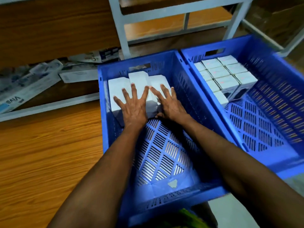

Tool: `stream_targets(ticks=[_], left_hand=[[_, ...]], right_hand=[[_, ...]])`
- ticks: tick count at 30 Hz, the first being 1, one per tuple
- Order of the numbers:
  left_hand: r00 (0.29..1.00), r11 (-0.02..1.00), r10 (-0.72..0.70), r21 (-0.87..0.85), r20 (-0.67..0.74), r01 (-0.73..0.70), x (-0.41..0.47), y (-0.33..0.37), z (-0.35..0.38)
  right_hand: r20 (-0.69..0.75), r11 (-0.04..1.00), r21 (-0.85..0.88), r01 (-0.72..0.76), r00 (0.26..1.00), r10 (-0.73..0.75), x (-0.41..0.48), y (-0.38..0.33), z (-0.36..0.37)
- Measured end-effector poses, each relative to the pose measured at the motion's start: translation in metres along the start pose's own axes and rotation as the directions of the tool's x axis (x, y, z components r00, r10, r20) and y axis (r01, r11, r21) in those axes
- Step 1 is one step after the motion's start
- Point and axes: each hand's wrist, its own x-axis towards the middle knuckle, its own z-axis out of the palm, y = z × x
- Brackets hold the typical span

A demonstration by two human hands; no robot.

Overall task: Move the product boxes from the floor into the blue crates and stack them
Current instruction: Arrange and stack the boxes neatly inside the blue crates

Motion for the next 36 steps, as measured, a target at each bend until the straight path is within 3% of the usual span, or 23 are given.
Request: stream_targets(ticks=[3, 7, 10, 13, 15, 18, 21, 24, 27, 31, 36], left_hand=[[1.000, 0.999, -0.020, -0.043, 0.014, 0.021, 0.000, 0.004, -0.009], [0.996, 0.996, 0.025, -0.087, -0.081, -0.032, -0.005, 0.017, -0.030], [0.982, 0.968, 0.042, -0.237, -0.182, -0.085, -0.005, 0.044, -0.062], [0.941, 0.940, 0.039, -0.306, -0.337, -0.148, -0.003, 0.081, -0.093], [0.928, 0.922, 0.056, -0.339, -0.368, -0.190, -0.002, 0.108, -0.106], [0.923, 0.923, 0.272, -0.197, -0.273, -0.330, -0.009, 0.158, -0.116], [0.903, 0.903, 0.428, -0.007, -0.037, -0.429, -0.015, 0.215, -0.110], [0.931, 0.941, 0.298, 0.101, 0.210, -0.324, -0.005, 0.255, -0.093], [0.919, 0.933, 0.185, 0.231, 0.348, -0.276, 0.011, 0.271, -0.086], [0.908, 0.932, 0.125, 0.267, 0.400, -0.246, 0.020, 0.281, -0.083], [0.929, 0.934, 0.078, 0.299, 0.362, -0.195, 0.025, 0.287, -0.069]], right_hand=[[0.008, 0.998, -0.065, -0.020, 1.000, 0.021, -0.002, -0.006, -0.015], [-0.008, 0.992, -0.127, -0.013, 1.000, 0.012, -0.002, -0.018, -0.052], [-0.063, 0.998, -0.037, -0.044, 0.997, 0.042, -0.008, -0.022, -0.093], [-0.196, 0.997, 0.037, 0.063, 0.979, -0.054, -0.019, -0.001, -0.131], [-0.292, 0.988, 0.106, 0.108, 0.954, -0.073, -0.032, 0.029, -0.152], [-0.293, 0.999, 0.008, -0.038, 0.955, 0.039, -0.051, 0.092, -0.167], [-0.161, 0.980, -0.041, -0.195, 0.969, 0.186, -0.059, 0.147, -0.156], [-0.102, 0.969, -0.034, -0.247, 0.965, 0.242, -0.065, 0.183, -0.136], [-0.138, 0.968, -0.119, -0.222, 0.969, 0.205, -0.063, 0.200, -0.118], [-0.128, 0.974, -0.120, -0.190, 0.976, 0.175, -0.057, 0.205, -0.102], [-0.135, 0.979, -0.073, -0.191, 0.974, 0.180, -0.049, 0.207, -0.097]])
